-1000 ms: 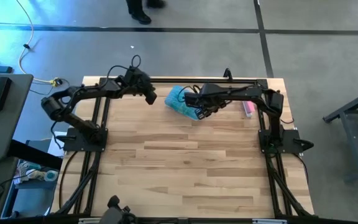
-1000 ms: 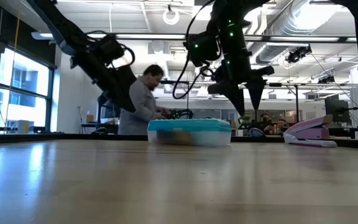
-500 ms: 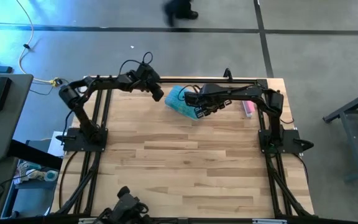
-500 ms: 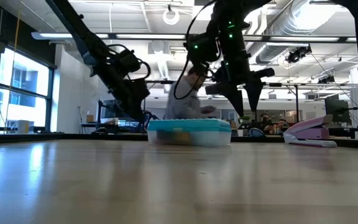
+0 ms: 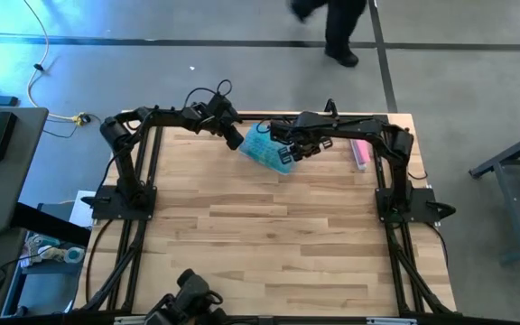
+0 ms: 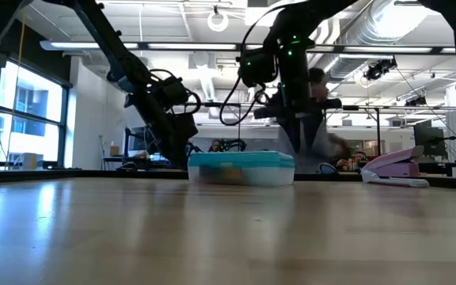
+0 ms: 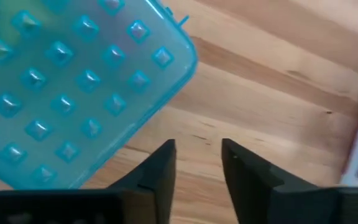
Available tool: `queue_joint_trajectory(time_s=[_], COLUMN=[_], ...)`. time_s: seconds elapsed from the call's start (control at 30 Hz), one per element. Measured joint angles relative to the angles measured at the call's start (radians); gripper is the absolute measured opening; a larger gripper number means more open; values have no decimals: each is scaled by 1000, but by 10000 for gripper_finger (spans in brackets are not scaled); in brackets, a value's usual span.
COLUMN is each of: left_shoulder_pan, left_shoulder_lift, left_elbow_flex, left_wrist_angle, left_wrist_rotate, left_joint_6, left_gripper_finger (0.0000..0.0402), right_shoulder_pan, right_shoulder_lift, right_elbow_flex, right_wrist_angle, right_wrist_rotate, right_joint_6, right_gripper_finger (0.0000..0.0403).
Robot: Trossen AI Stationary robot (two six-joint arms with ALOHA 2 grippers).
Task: Pack school essentials
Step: Close the supply box
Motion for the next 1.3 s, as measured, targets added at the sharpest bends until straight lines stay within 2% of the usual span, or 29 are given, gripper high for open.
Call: queue_joint_trajectory(time_s=[0.2,0.37,0.7,1.3], left_shoulder_pan=[-2,-6,-73,-207], left_shoulder_lift=[0,0,0,-1], left_elbow_flex=[0,0,0,-1], left_wrist_angle=[1,1,-43,-111], left_wrist_rotate=[0,0,2,-4], left_joint_6=[0,0,0,-20], left_gripper_finger=[0,0,0,0], right_shoulder_pan=[-11,-12,-50,-111], right_shoulder_lift=[-1,-1,-1,-1], right_elbow_flex=[-96,-130,-130,-130], right_wrist_angle=[137,184,184,265], right_wrist_rotate=[-70,-62,-2,19], right_joint_6=[22,30,-42,-174], right_gripper_finger=[47,5,1,0])
